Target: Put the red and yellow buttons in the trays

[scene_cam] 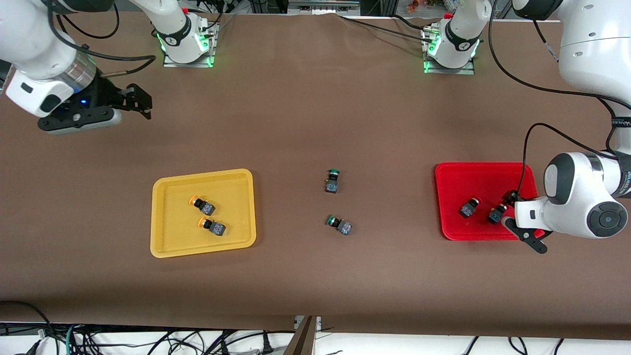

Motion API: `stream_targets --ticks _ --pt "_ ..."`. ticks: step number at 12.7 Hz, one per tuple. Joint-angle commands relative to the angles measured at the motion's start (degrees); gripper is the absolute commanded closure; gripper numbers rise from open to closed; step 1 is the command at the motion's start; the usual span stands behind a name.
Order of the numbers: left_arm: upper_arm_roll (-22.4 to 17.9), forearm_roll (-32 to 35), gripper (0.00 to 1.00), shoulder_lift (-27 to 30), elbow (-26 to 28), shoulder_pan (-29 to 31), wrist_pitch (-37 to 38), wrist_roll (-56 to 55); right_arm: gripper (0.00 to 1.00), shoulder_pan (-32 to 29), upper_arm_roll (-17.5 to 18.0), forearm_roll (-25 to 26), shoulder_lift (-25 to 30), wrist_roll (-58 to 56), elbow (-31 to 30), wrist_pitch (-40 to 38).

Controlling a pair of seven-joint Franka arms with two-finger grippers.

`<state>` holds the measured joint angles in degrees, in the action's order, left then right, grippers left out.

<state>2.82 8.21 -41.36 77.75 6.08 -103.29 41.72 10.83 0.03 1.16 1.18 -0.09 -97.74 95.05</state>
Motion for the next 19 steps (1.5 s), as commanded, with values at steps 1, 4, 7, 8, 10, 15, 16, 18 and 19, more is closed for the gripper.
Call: stream_targets --ticks 1,4,7,8,10,15,16,18,19 --pt "0.43 -4.40 0.00 3.29 -0.75 -0.28 2.11 0.56 0.00 -0.90 -1.08 0.16 -0.65 -0.70 1.85 -1.36" --pt "0.17 -10.23 0.00 10.49 -2.25 -0.02 10.26 -1.19 0.00 -1.16 -1.95 1.04 -0.56 -0.79 3.70 -1.97" --pt "0.69 -9.70 0.00 19.79 -2.08 0.24 23.54 -14.33 0.00 -1.16 -3.36 0.95 -0.56 -0.88 5.01 -2.68" --pt "1.39 -8.05 0.00 23.92 -1.99 0.07 26.19 -18.91 0.00 -1.25 -3.37 0.95 -0.65 -0.88 5.02 -2.59" --pt "2.36 -7.50 0.00 27.73 -2.51 -1.59 30.68 -27.44 0.00 -1.25 -3.45 0.95 -0.56 -0.79 5.02 -2.68" --pt "2.46 -8.20 0.00 37.05 -0.59 -1.96 29.65 -33.81 0.00 -1.25 -3.45 0.86 -0.56 -0.79 5.02 -2.59" --pt "0.98 -7.95 0.00 39.15 2.81 -2.21 25.46 -33.63 0.00 -1.25 -3.45 0.86 -0.56 -0.79 5.02 -2.59" --pt "-1.40 -7.69 0.00 45.55 13.08 -2.91 15.71 -34.69 0.00 -1.25 -3.45 0.86 -0.56 -0.70 5.11 -2.59" --pt "-1.67 -6.90 0.00 47.84 16.52 -4.48 13.32 -34.77 0.00 -1.25 -3.45 0.86 -0.56 -0.70 5.11 -2.59"
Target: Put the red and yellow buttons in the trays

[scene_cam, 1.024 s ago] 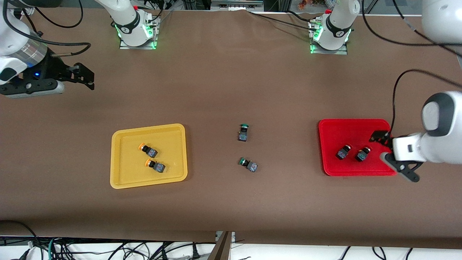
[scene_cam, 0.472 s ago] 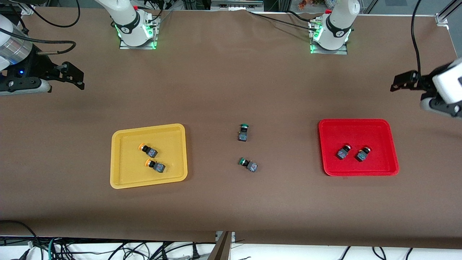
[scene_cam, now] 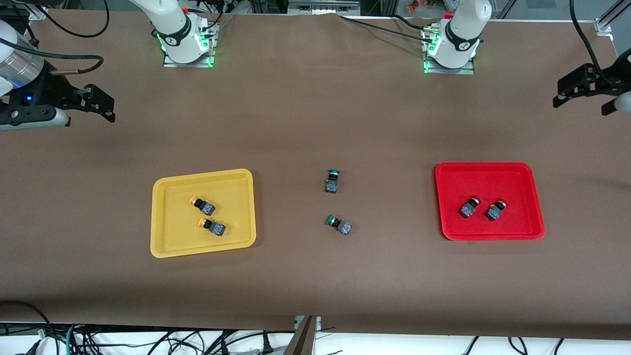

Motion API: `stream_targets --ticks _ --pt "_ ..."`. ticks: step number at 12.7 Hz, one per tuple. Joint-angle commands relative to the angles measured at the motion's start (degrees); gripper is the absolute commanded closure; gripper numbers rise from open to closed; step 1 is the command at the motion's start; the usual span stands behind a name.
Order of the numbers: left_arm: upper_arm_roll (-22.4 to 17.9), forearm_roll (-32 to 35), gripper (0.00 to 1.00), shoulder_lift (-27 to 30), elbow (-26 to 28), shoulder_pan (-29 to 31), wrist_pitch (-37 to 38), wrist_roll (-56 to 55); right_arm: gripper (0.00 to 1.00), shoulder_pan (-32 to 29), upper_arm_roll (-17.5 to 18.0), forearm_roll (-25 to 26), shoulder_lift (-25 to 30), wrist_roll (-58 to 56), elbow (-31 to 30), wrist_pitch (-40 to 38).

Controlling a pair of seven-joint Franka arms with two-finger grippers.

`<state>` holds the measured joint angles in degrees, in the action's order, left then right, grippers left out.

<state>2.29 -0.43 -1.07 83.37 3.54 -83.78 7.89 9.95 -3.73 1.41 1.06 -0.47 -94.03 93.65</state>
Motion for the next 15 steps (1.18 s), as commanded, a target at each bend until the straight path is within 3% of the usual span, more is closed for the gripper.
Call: stream_targets --ticks 1,4,7,11,15 --pt "-1.23 4.70 0.00 7.66 11.02 -3.44 -6.30 -1.39 0.00 -0.37 0.30 0.61 -0.45 -0.33 1.39 -1.19" --pt "-3.42 5.35 0.00 5.29 8.40 -5.38 -6.04 -2.62 0.00 -0.37 0.30 0.61 -0.45 -0.24 1.39 -1.19" --pt "-9.12 -0.26 0.00 4.41 8.04 -7.58 -5.69 -2.88 0.00 -0.37 0.30 0.61 -0.45 -0.15 1.39 -1.19" --pt "-11.06 0.43 0.00 0.55 2.78 -9.08 -2.09 -2.97 0.00 -0.37 0.30 0.61 -0.45 -0.06 1.39 -1.19" --pt "-11.25 0.51 0.00 0.28 3.20 -8.73 -2.61 -3.06 0.00 -0.37 0.30 0.61 -0.45 -0.06 1.39 -1.19"
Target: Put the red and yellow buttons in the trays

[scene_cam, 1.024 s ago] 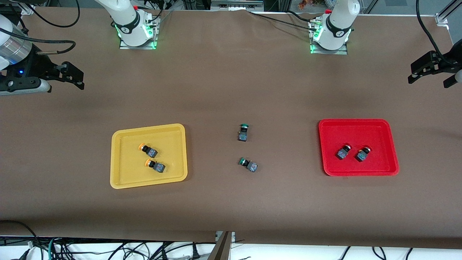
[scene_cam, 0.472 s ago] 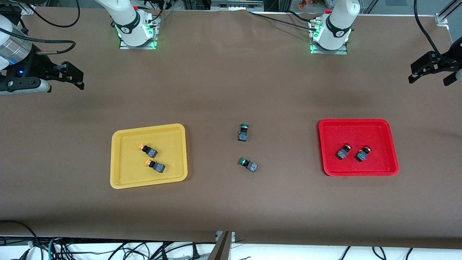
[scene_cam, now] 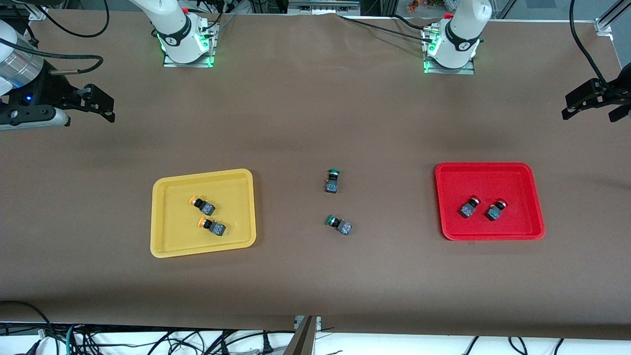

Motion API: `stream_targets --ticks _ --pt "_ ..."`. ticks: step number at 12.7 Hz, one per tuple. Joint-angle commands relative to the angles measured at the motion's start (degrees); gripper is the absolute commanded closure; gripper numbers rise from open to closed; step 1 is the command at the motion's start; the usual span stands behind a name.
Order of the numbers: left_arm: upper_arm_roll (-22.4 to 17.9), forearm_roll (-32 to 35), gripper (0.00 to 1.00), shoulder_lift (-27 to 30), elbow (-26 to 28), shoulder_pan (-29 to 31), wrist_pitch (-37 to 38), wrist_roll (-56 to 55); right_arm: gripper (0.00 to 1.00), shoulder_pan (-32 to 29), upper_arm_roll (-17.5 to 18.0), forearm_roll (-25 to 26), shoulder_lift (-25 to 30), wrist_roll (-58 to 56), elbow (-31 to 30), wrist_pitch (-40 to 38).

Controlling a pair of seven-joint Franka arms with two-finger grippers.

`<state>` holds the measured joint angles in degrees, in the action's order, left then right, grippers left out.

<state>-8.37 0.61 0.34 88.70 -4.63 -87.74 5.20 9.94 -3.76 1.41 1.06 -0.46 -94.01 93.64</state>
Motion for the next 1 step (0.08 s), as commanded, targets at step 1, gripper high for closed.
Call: stream_targets --ticks 1 --pt "-0.51 -0.61 0.00 -1.13 -2.12 -0.56 1.35 -0.46 0.00 -0.36 0.33 0.61 -0.53 -0.06 1.38 -1.18"
